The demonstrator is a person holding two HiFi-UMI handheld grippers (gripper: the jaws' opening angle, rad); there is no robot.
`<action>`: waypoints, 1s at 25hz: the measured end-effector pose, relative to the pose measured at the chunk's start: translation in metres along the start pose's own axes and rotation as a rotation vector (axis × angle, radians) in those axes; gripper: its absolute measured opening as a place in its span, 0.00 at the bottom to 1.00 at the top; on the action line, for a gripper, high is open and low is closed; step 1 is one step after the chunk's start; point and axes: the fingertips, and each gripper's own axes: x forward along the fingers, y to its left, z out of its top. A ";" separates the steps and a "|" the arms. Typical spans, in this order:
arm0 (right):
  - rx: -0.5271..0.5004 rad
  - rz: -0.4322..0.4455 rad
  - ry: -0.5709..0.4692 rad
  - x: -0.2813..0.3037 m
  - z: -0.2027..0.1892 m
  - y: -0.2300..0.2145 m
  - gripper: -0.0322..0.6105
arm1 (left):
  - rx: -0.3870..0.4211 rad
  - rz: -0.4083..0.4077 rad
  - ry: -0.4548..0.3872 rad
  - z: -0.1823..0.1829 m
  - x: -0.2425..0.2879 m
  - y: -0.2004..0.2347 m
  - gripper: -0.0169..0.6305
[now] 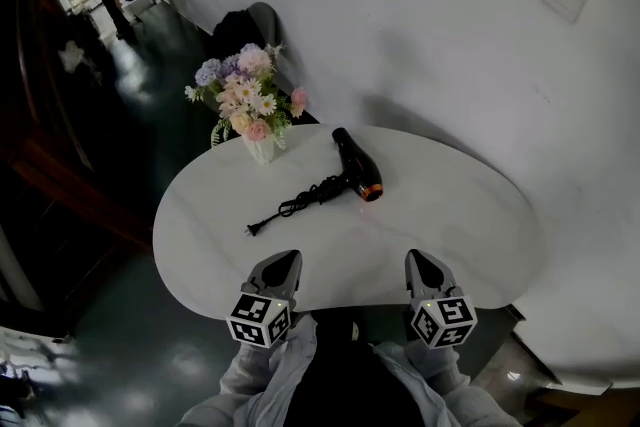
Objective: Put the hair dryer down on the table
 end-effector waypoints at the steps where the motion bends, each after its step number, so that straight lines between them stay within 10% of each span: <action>1: -0.007 0.006 0.004 0.000 -0.001 0.002 0.07 | -0.006 0.005 -0.001 0.000 -0.001 0.002 0.03; 25: -0.018 0.038 0.031 0.005 -0.005 0.015 0.07 | -0.002 -0.009 0.011 -0.004 0.000 0.005 0.03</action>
